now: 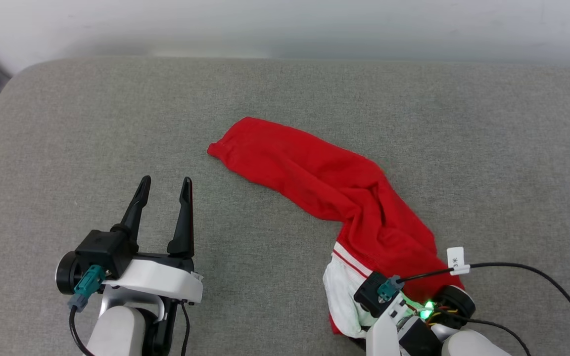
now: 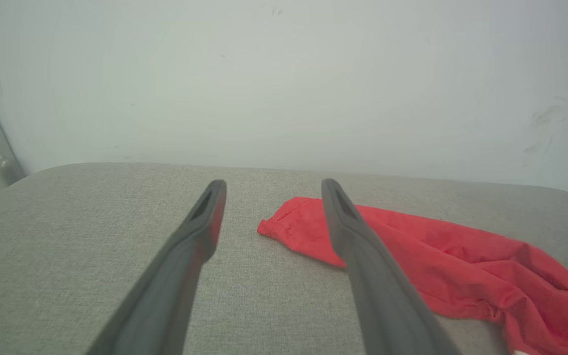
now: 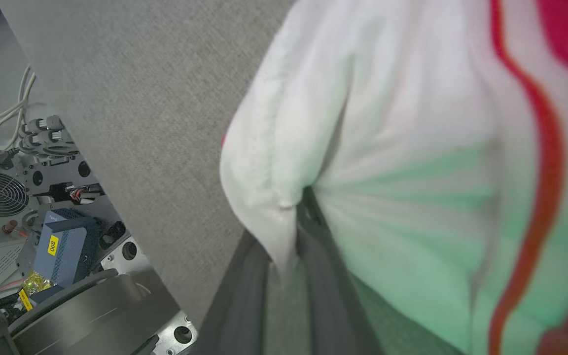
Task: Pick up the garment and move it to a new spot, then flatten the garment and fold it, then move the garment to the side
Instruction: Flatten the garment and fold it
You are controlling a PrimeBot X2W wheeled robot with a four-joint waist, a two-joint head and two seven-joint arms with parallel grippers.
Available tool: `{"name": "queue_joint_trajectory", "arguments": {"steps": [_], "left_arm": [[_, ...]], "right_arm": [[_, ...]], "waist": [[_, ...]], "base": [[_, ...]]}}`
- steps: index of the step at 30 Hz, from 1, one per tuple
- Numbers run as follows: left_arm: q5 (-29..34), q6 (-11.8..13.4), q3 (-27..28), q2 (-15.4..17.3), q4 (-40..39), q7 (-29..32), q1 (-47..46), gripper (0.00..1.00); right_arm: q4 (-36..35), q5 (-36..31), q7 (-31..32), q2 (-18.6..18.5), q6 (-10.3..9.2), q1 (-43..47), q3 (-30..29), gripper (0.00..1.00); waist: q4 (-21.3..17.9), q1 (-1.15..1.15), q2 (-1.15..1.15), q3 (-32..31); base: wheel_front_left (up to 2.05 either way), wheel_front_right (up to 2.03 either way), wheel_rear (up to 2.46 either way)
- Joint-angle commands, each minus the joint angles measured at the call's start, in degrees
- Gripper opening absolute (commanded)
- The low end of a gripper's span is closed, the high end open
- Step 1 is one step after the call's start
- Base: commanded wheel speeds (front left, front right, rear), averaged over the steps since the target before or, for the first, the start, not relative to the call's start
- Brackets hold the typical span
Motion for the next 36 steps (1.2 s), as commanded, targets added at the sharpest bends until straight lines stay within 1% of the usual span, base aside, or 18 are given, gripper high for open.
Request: {"name": "queue_joint_trajectory", "arguments": {"steps": [1, 5, 7, 11, 14, 15, 18, 21, 26, 27, 31, 33, 36], "left_arm": [[0.39, -0.2, 0.29, -0.16, 0.17, -0.13, -0.31, 1.0], [0.96, -0.55, 1.05, -0.55, 0.44, -0.13, 0.49, 1.0], [1.26, -0.74, 1.4, -0.7, 0.63, -0.13, 0.99, 1.0], [1.71, -1.03, 1.76, -1.1, 0.89, -0.13, 1.78, 1.0], [2.05, -1.2, 1.87, -1.27, 1.06, -0.13, 2.43, 1.0], [2.05, -1.2, 1.87, -1.27, 1.06, -0.13, 2.43, 1.0], [2.26, -1.6, 1.91, -1.3, 1.15, -0.13, 2.7, 1.0], [2.52, -1.81, 1.83, -1.17, 1.32, -0.13, 2.84, 1.0], [2.69, -2.19, 1.77, -1.11, 1.65, -0.13, 2.36, 1.0], [2.77, -2.31, 1.73, -1.09, 1.74, -0.13, 2.27, 1.0], [2.98, -2.48, 1.59, -0.92, 1.94, -0.13, 1.74, 1.0], [3.05, -2.57, 1.48, -0.83, 2.02, -0.13, 1.57, 1.0], [3.16, -2.58, 1.41, -0.62, 2.06, -0.13, 1.03, 1.0]], "right_arm": [[1.61, 0.1, 0.42, 0.31, 0.64, 1.39, 2.24, 0.0], [-2.19, -0.69, -3.99, 2.24, 0.41, -2.51, -0.07, 0.0], [-4.49, -1.59, -6.52, 2.62, 0.35, -3.94, -1.48, 0.0], [-7.76, -3.12, -10.6, 4.59, 0.35, -5.22, -4.76, 0.0], [-9.5, -4.65, -13.53, 6.38, 0.35, -5.37, -9.42, 0.0], [-9.5, -4.65, -13.53, 6.38, 0.35, -5.37, -9.42, 0.0], [-9.75, -5.95, -15.5, 8.11, 0.35, -3.8, -16.04, 0.0], [-8.72, -6.28, -16.46, 9.98, 0.35, -1.48, -24.06, 0.0], [-5.1, -6.15, -17.46, 13.0, 0.35, 3.87, -37.25, 0.0], [-3.84, -5.23, -17.61, 13.84, 0.35, 5.2, -39.97, 0.0], [2.33, -4.19, -19.63, 15.17, 0.35, 8.17, -50.4, 0.0], [5.64, -3.36, -20.77, 15.44, 0.35, 8.25, -54.15, 0.0], [10.34, -2.44, -21.87, 15.11, 0.35, 7.32, -57.75, 0.0]], "waist": [[-0.2, 0.0, 0.0, -0.37], [-0.63, 0.0, 0.0, -1.85], [-0.91, 0.0, 0.0, -2.64], [-1.64, 0.0, 0.0, -4.11], [-2.32, 0.0, 0.0, -5.02], [-2.32, 0.0, 0.0, -5.02], [-3.03, 0.0, 0.0, -5.36], [-3.63, 0.0, 0.0, -5.32], [-4.41, 0.0, 0.0, -4.6], [-4.55, 0.0, 0.0, -4.42], [-5.2, 0.0, 0.0, -3.47], [-5.43, 0.0, 0.0, -3.03], [-5.73, 0.0, 0.0, -2.33]], "base": [[0.0, 0.0, 0.0], [0.0, 0.0, 0.0], [0.0, 0.0, 0.0], [0.0, 0.0, 0.0], [0.0, 0.0, 0.0], [0.0, 0.0, 0.0], [0.0, 0.0, 0.0], [0.0, 0.0, 0.0], [0.0, 0.0, 0.0], [0.0, 0.0, 0.0], [0.0, 0.0, 0.0], [0.0, 0.0, 0.0], [0.0, 0.0, 0.0]]}}
